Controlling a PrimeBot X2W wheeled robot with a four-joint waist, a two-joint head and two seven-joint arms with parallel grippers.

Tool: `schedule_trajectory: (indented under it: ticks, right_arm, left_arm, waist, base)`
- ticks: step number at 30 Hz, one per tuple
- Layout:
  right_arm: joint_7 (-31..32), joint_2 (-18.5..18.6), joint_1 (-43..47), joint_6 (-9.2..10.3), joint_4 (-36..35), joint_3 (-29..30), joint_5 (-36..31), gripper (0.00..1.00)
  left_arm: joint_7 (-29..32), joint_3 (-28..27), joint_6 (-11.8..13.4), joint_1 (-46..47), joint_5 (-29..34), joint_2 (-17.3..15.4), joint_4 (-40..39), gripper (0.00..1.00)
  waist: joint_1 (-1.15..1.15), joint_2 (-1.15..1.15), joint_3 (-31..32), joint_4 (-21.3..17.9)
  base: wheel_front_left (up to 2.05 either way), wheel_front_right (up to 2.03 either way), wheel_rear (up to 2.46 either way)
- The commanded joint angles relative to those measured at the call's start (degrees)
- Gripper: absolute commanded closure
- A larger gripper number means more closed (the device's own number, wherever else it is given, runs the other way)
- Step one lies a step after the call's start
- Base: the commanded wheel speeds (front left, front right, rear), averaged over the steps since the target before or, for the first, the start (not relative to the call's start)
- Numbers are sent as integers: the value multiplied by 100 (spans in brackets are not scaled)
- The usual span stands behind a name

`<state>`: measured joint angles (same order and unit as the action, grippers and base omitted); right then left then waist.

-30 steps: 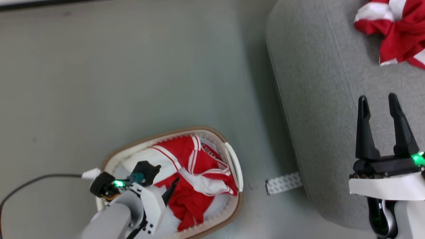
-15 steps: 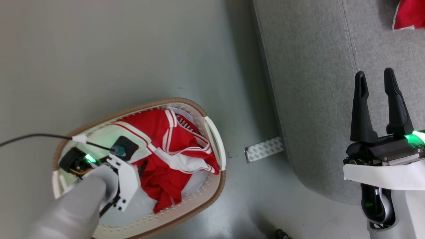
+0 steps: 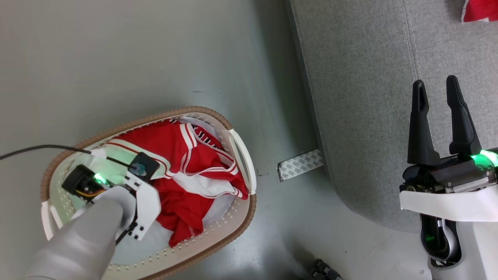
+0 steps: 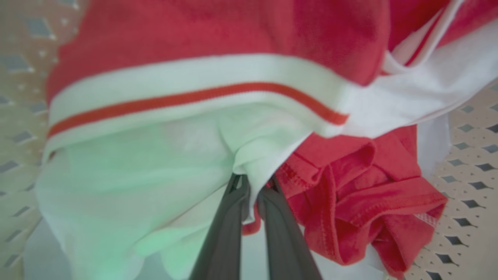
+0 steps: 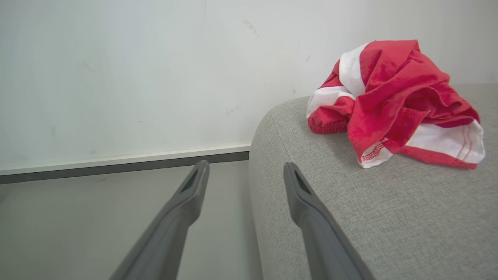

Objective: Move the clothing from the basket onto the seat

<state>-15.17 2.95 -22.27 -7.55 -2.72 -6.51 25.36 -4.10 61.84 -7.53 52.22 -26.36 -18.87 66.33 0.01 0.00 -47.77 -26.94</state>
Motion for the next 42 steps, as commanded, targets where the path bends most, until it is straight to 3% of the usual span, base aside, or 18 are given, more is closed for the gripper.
schedule_trajectory:
  ticks: [1, 12, 23, 28, 42]
  right_arm:
    - [4, -9, -76, 13, 17, 20, 6, 0]
    - [4, -7, -85, 13, 167, 58, -138, 0]
    - [4, -3, 143, 13, 481, 241, -576, 0]
    - [4, 1, 294, 13, 678, 294, -814, 0]
    - [4, 118, 873, 13, 1157, 301, -917, 0]
  left_arm:
    - [-43, 48, 8, 38, -90, 23, 49, 100]
    - [-395, 264, 8, -130, -449, 236, 81, 100]
    - [-1100, 396, 8, -690, -1166, 390, -883, 100]
    - [-1105, 28, 8, -969, -1359, 338, -1810, 100]
    - [-1108, -1141, 8, -1971, -879, 527, -3598, 100]
  waist:
    - [-1, 0, 18, 19]
    - [-1, 0, 389, 214]
    - [-1, 0, 1726, 839]
    - [-1, 0, 2354, 1196]
    - [-1, 0, 3996, 2025]
  base:
    - [0, 0, 0]
    - [0, 0, 0]
    - [0, 0, 0]
    - [0, 0, 0]
    - [0, 0, 0]
